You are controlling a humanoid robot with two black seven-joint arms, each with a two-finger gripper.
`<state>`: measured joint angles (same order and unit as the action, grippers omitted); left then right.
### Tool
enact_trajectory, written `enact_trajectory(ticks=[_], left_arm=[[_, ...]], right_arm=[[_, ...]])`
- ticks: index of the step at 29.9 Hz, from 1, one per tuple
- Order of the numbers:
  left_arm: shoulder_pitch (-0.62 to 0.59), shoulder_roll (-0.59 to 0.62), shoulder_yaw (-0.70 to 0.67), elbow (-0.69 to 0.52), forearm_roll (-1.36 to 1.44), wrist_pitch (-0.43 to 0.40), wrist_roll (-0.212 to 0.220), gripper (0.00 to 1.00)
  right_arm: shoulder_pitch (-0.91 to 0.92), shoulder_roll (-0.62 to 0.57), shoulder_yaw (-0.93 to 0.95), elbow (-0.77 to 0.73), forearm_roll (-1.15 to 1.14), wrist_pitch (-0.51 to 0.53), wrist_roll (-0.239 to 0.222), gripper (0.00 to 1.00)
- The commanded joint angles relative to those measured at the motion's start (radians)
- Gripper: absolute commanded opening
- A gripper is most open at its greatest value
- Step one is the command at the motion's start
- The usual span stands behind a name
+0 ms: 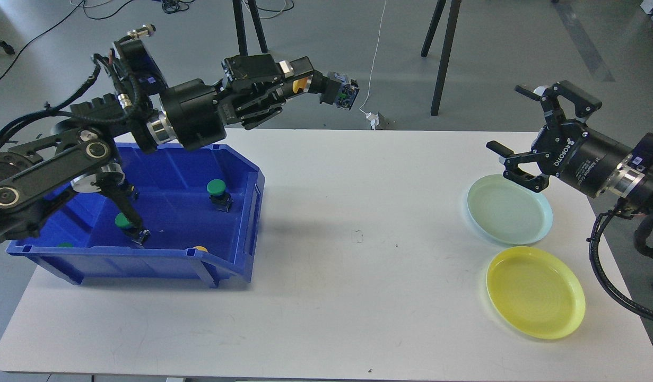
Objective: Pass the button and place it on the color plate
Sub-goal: 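Lift the yellow button out of the bin toward the table center, then move the open right gripper toward the button held by the left gripper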
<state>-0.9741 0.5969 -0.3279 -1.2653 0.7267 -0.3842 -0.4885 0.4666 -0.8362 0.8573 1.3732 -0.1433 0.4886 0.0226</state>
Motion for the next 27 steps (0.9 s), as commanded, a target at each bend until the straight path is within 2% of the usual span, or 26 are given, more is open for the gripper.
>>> enact_trajectory(ticks=[1,11,27], left_arm=[[0.023,-0.112,-0.002,0.078,0.003,0.01,0.0,0.07],[0.037,-0.146,-0.006,0.098,-0.001,-0.002,0.0,0.07],[0.037,-0.147,-0.006,0.096,-0.006,-0.002,0.0,0.07]], right_arm=[[-0.005,0.009,-0.014,0.047,-0.006,0.0,-0.001,1.0],[0.017,0.216,-0.049,0.034,-0.007,0.0,-0.001,1.0],[0.15,0.33,-0.089,-0.034,0.001,0.0,0.0,0.99]])
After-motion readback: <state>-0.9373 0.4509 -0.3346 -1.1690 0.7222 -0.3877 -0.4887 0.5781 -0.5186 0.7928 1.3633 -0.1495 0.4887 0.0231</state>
